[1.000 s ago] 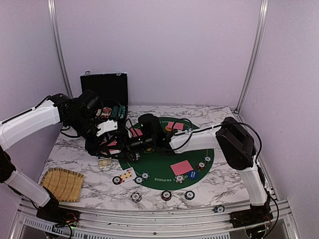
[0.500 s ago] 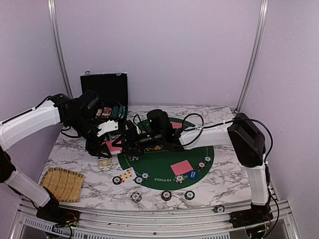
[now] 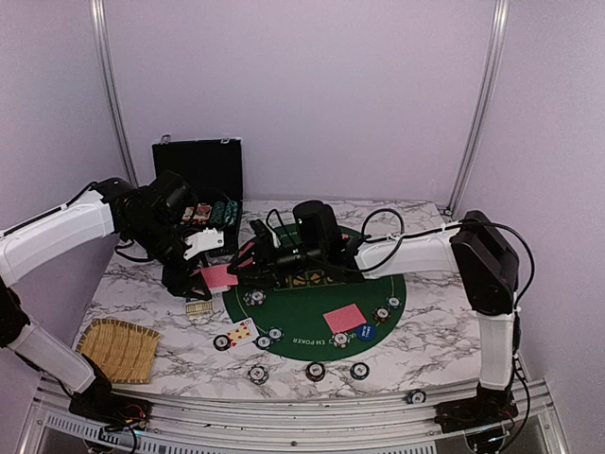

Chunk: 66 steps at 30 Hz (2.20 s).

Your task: Distribute texas hold em gaming equipment

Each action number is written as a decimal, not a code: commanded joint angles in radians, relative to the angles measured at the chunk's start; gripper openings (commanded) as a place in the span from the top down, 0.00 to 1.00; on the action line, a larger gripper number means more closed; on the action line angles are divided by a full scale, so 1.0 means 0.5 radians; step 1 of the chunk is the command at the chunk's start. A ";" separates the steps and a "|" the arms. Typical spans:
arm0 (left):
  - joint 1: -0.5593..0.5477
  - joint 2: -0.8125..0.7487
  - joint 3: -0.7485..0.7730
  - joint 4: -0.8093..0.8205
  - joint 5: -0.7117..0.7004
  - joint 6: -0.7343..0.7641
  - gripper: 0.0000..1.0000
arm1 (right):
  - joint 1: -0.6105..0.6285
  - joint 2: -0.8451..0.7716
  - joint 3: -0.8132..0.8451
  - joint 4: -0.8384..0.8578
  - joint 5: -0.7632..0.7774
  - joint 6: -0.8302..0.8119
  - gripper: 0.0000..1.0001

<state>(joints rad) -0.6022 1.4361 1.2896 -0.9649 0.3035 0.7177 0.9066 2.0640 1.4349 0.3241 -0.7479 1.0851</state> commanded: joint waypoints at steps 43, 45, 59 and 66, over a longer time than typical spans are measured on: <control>0.003 -0.053 0.010 -0.002 0.008 0.013 1.00 | 0.082 0.071 0.051 0.284 -0.026 0.297 0.24; 0.002 -0.058 0.010 -0.002 0.010 0.014 1.00 | 0.091 0.118 0.094 0.274 -0.040 0.309 0.24; 0.002 -0.045 0.014 -0.001 0.018 0.010 1.00 | 0.163 0.363 0.341 0.306 -0.104 0.365 0.24; 0.002 -0.048 0.012 -0.003 0.009 0.009 1.00 | 0.172 0.491 0.474 0.286 -0.145 0.386 0.25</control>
<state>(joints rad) -0.6022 1.4357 1.2888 -0.9653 0.2955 0.7208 0.9855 2.2833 1.6283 0.4629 -0.8005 1.2671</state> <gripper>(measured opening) 0.655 0.755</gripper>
